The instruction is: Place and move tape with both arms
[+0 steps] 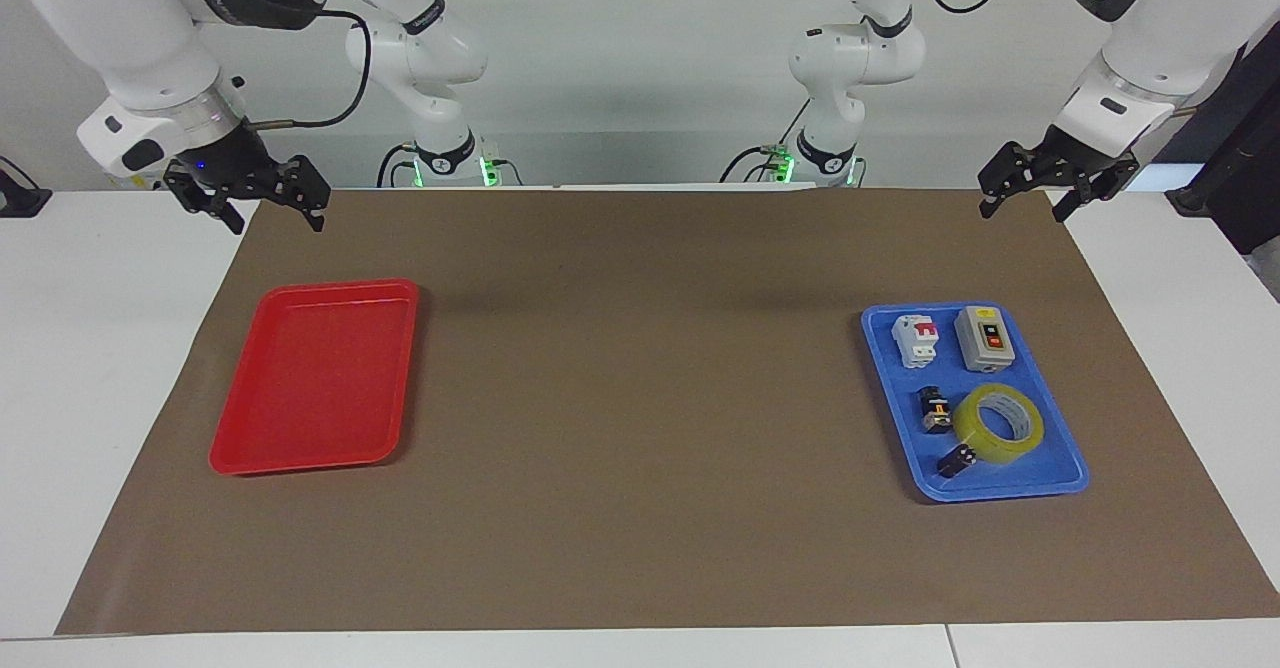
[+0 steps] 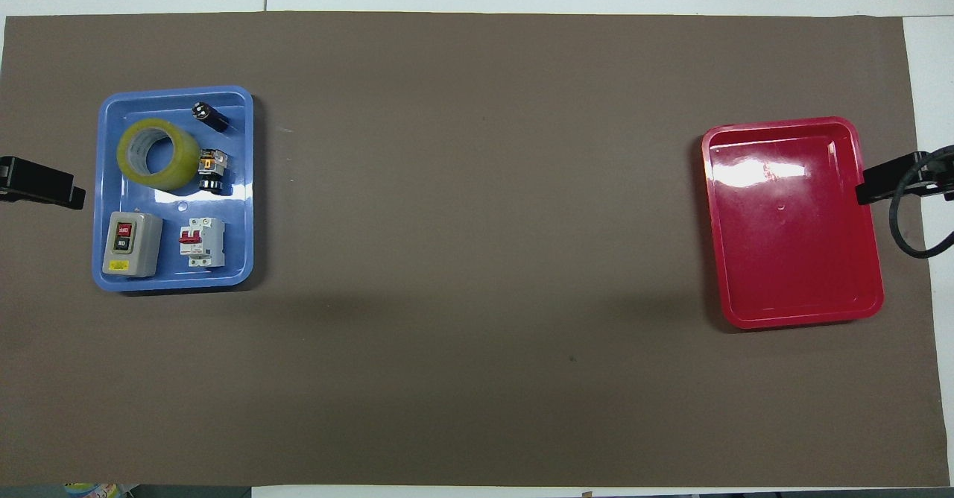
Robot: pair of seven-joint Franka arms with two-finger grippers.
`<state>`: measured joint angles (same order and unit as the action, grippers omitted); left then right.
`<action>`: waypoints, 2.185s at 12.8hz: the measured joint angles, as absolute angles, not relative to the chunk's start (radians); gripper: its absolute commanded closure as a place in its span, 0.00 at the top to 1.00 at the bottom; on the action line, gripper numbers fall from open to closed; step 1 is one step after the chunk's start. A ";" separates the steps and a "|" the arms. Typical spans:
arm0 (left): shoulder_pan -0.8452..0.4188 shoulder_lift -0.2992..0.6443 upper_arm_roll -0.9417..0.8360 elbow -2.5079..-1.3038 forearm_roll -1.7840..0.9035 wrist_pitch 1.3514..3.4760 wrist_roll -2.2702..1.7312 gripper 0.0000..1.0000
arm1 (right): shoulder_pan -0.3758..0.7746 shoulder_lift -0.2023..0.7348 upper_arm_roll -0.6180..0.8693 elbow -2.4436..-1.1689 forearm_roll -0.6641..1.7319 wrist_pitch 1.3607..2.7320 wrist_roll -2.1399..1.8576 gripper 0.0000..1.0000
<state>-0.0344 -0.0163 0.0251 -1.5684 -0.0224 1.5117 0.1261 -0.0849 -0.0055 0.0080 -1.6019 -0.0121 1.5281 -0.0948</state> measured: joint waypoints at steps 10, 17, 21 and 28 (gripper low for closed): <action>-0.034 -0.016 0.025 -1.571 -0.022 1.512 0.125 1.00 | -0.086 -0.005 0.007 -1.602 -0.012 1.528 -0.095 1.00; -0.033 -0.015 0.025 -1.575 -0.018 1.517 0.125 1.00 | -0.086 -0.006 0.007 -1.602 -0.012 1.528 -0.095 1.00; 0.007 0.040 0.028 -1.592 -0.017 1.617 0.122 1.00 | -0.086 -0.006 0.007 -1.601 -0.012 1.530 -0.095 1.00; 0.040 0.249 0.028 -1.598 -0.017 1.873 0.122 1.00 | -0.087 -0.006 0.006 -1.601 -0.012 1.531 -0.095 1.00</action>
<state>0.0403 0.2489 0.0283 -1.5977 -0.0166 1.8726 0.1223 -0.0870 -0.0055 0.0061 -1.6009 -0.0120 1.5305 -0.0950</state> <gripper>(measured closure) 0.000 0.000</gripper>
